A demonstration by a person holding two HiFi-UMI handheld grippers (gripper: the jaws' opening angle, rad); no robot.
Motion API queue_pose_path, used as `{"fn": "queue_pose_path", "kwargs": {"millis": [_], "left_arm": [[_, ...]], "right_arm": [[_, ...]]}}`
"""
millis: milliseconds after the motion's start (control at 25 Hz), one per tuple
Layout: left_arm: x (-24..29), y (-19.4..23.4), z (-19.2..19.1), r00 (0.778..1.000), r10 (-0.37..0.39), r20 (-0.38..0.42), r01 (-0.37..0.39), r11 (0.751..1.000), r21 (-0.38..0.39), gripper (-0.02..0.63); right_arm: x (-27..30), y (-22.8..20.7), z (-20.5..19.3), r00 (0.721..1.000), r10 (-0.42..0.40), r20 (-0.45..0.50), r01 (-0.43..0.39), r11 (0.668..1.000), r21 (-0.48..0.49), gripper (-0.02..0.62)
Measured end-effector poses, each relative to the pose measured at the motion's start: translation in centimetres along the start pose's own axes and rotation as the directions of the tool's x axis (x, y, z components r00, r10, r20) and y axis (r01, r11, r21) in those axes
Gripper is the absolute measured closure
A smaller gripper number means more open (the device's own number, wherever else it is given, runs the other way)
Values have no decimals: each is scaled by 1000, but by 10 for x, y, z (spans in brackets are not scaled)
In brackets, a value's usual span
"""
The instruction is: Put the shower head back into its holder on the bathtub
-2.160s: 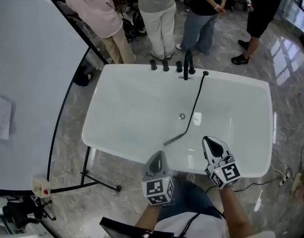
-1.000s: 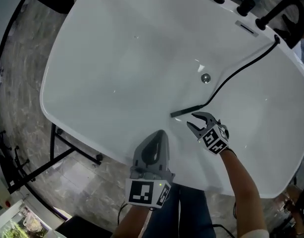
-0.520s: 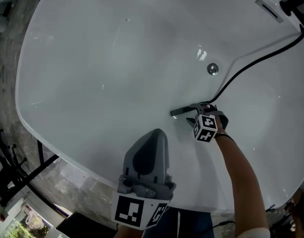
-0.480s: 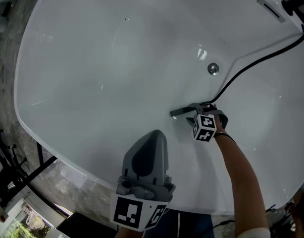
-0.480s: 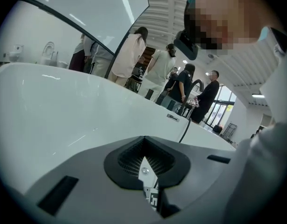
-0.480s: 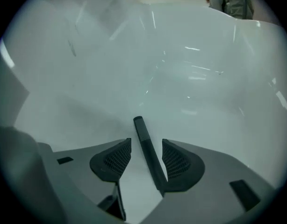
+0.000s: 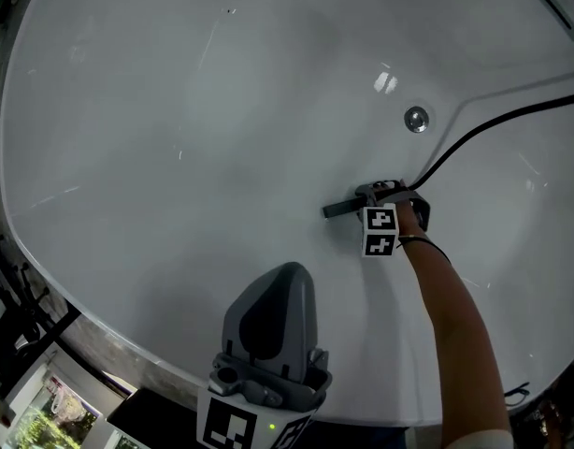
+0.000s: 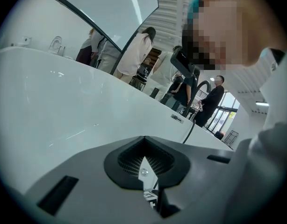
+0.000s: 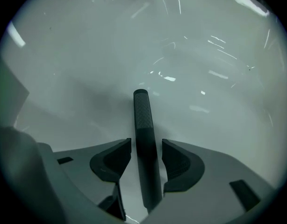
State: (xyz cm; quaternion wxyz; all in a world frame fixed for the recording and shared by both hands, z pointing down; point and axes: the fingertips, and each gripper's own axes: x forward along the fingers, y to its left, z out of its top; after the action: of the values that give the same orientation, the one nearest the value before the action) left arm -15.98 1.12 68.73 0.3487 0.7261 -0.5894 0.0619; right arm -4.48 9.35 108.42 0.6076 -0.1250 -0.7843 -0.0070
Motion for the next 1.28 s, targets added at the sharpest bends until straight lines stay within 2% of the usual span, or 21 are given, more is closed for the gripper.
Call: {"fn": "queue_pose_path", "kwargs": {"millis": [400, 480, 520, 640, 720, 880, 1000, 1280], "left_arm": [[16, 8, -27, 986, 89, -139, -79, 994, 73, 604], [19, 6, -31, 982, 94, -162, -80, 992, 94, 604], [21, 6, -33, 980, 95, -173, -75, 990, 121, 604], [34, 2, -45, 959, 99, -267, -52, 983, 177, 604], [44, 0, -51, 944, 86, -319, -34, 986, 165, 604], [61, 6, -55, 946, 56, -320, -13, 991, 134, 604], [65, 15, -58, 939, 95, -330, -38, 984, 174, 604], [63, 20, -41, 950, 147, -276, -84, 970, 228, 604]], "right_arm": [[2, -1, 2, 999, -21, -25, 19, 998, -53, 413], [3, 2, 1, 999, -21, -40, 18, 997, -78, 457], [3, 3, 1, 999, -21, -50, 17, 996, -86, 457], [3, 3, -1, 997, -12, -76, 7, 997, -72, 460], [1, 2, -2, 997, -9, -81, 6, 999, -39, 462], [-12, 0, 3, 998, -20, -66, 22, 999, 25, 462], [-32, -4, 8, 999, -46, -27, 48, 995, 82, 462], [-97, -32, 21, 980, -184, 71, 165, 962, 216, 463]]}}
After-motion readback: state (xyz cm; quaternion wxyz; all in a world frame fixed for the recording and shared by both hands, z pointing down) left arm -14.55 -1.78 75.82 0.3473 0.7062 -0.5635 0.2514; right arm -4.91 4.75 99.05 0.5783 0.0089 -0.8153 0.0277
